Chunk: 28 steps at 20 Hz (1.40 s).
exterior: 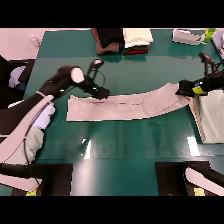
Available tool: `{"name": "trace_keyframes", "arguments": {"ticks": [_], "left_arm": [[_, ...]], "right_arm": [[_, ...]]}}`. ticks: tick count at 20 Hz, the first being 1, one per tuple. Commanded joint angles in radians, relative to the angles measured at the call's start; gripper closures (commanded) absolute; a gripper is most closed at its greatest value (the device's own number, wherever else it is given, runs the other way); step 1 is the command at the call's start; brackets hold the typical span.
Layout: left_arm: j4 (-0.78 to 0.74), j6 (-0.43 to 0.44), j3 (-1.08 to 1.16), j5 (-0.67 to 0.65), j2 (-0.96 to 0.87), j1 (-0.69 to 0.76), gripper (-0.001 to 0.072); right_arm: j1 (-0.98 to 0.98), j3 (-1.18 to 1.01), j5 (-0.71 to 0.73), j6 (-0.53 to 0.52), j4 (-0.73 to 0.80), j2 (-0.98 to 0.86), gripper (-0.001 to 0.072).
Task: Fold the shirts.
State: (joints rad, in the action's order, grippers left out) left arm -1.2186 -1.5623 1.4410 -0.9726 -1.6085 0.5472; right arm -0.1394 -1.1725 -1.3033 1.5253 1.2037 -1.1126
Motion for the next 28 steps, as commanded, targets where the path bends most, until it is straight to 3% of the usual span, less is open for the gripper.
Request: {"name": "trace_keyframes", "arguments": {"ticks": [1,7,14,17,22,28], "left_arm": [[0.061,-0.001,0.094,0.023,-0.119,0.079,0.0682],[0.178,0.007,0.126,0.069,-0.206,0.109,0.0682],[0.150,0.018,0.127,0.056,-0.215,0.098,0.0682],[0.079,0.006,0.126,-0.012,-0.173,0.040,0.0682],[-0.191,-0.008,0.126,-0.155,0.045,-0.147,0.0681],[-0.344,0.001,0.126,-0.238,0.348,-0.384,0.0681]], "right_arm": [[0.072,-0.093,-0.058,0.028,-0.034,0.055,0.0699],[0.285,-0.323,-0.088,0.087,-0.034,-0.017,0.0699],[0.465,-0.495,-0.084,0.134,-0.033,-0.135,0.0699],[0.517,-0.543,-0.064,0.143,-0.033,-0.176,0.0699],[0.656,-0.613,0.002,0.152,-0.034,-0.274,0.0699],[0.886,-0.715,0.180,0.145,-0.035,-0.556,0.0696]]}}
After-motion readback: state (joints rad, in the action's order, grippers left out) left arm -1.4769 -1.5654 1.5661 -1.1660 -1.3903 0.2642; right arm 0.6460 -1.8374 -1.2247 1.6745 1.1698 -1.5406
